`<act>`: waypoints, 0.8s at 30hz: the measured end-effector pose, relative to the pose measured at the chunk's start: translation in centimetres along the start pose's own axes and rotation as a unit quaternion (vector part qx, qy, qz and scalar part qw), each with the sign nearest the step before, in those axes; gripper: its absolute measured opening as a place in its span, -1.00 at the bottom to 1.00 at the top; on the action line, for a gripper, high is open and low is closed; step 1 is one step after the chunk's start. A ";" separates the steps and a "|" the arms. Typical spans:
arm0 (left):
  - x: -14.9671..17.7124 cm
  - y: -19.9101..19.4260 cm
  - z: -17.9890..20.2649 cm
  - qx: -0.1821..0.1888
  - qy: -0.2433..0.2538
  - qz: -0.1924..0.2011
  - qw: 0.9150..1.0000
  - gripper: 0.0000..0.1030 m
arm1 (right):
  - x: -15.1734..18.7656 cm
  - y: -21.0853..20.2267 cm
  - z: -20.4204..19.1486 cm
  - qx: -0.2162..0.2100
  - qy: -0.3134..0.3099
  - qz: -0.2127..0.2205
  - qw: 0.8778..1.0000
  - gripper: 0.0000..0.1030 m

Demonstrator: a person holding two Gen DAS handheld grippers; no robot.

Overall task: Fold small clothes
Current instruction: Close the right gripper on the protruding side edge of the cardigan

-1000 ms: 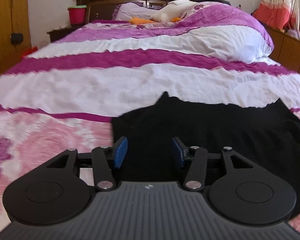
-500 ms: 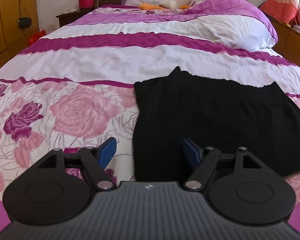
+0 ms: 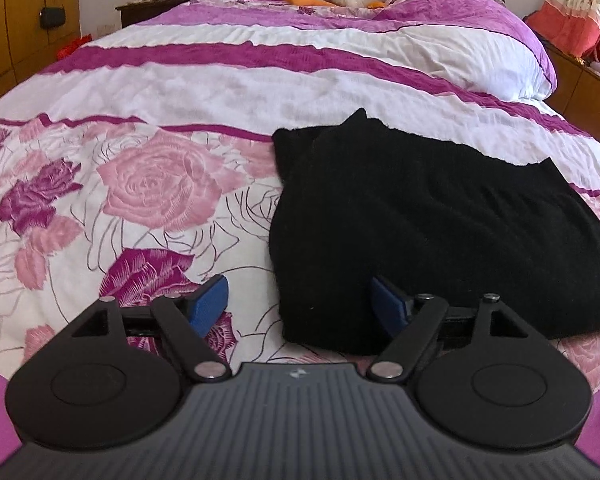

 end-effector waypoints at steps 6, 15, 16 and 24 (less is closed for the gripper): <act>0.0 0.5 -0.6 0.012 -0.012 -0.009 1.000 0.62 | -0.8 1.8 -0.3 -0.003 0.003 0.010 1.000 0.45; 0.2 1.1 -0.1 -0.001 0.000 -0.008 1.000 0.67 | -2.9 4.2 0.5 -0.033 0.053 0.024 0.998 0.47; 0.2 1.1 -0.1 -0.001 0.000 -0.008 1.000 0.67 | -3.2 4.5 0.5 -0.033 0.051 0.023 0.998 0.47; 0.1 1.2 -0.2 -0.002 -0.003 -0.013 1.000 0.69 | -5.0 6.6 1.2 -0.039 0.049 0.028 0.998 0.40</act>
Point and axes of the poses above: each gripper's, at about its wrist camera, not at the fingertips, and y roughly the way its jaws point, z to its right, x to its underside, the point moved 4 cm from there along y, roughly the way its jaws point, and after that the axes turned 1 degree about x, right-handed, at the moved point
